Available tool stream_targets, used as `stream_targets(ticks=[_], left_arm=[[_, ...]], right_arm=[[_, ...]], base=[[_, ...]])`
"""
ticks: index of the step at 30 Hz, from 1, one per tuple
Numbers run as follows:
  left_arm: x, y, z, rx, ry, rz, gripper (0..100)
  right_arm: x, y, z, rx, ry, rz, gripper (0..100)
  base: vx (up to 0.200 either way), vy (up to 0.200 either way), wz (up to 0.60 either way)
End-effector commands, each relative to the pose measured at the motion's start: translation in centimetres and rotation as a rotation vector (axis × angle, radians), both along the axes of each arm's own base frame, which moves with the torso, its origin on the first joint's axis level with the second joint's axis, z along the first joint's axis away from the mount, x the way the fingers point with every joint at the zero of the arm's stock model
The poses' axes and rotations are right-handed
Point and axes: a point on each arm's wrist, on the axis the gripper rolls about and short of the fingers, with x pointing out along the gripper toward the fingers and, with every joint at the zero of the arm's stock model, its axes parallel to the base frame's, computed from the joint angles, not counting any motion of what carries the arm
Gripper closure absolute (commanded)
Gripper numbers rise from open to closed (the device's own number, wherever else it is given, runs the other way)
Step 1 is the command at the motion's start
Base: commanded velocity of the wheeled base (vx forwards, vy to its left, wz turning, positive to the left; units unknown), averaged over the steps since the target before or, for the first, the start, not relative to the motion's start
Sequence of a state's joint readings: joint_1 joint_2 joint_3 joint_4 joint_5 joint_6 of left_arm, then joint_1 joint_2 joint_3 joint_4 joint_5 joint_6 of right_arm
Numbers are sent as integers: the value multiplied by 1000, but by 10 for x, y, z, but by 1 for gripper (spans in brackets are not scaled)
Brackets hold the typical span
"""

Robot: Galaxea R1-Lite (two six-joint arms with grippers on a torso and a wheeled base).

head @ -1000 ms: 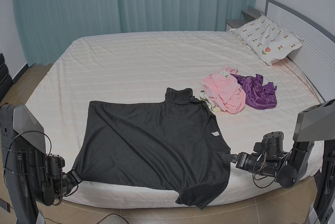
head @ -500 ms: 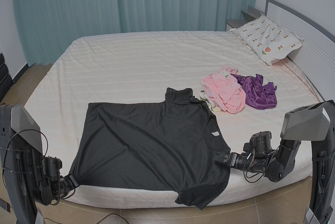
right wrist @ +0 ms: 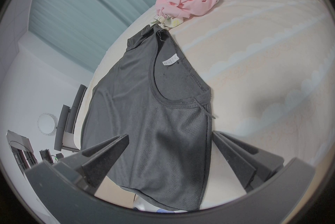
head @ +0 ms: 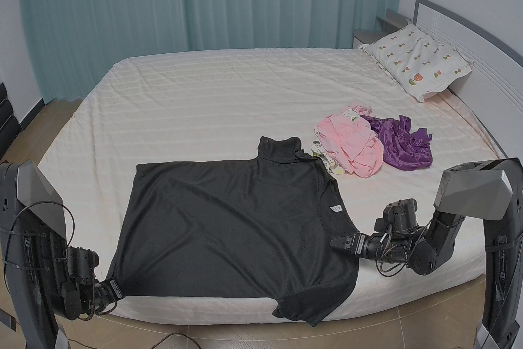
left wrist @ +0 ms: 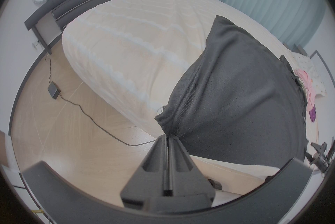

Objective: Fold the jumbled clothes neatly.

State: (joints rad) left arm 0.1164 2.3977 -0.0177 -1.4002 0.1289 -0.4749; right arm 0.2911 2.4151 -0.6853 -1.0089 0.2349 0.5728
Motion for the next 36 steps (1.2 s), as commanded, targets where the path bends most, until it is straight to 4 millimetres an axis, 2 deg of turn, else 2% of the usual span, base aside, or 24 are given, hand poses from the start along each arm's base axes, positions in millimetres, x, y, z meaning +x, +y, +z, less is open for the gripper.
stream_targets(ticks=[1, 14, 15, 21, 24, 27, 28, 30, 33, 36], left_arm=[[-3, 0, 1, 23, 16, -29, 100], [0, -2, 6, 34, -11, -55, 100], [1, -2, 6, 33, -16, -60, 100], [7, -5, 7, 36, -42, -73, 100], [13, -4, 8, 39, -71, -74, 100], [19, -4, 8, 32, -95, -68, 100], [19, -4, 8, 32, -95, -68, 100], [22, -4, 5, 9, -103, -51, 100], [27, -4, 3, -28, -124, -18, 100], [27, -7, 1, -67, -121, -31, 100]], right_arm=[[0, 0, -2, -15, 14, 10, 0], [4, 1, -3, -63, 44, 33, 0], [4, 1, -3, -64, 45, 33, 100], [6, 1, -2, -63, 41, 31, 100], [15, -1, 0, -55, 16, 13, 100], [36, -9, 9, -45, -63, -34, 100], [36, -9, 9, -45, -63, -34, 100], [58, -13, 24, -28, -155, -63, 100], [74, -14, 33, -17, -216, -72, 100], [83, -11, 30, -35, -249, -53, 100]], base=[[0, 0, 0], [0, 0, 0], [0, 0, 0], [0, 0, 0], [0, 0, 0], [0, 0, 0], [0, 0, 0], [0, 0, 0], [0, 0, 0], [0, 0, 0]])
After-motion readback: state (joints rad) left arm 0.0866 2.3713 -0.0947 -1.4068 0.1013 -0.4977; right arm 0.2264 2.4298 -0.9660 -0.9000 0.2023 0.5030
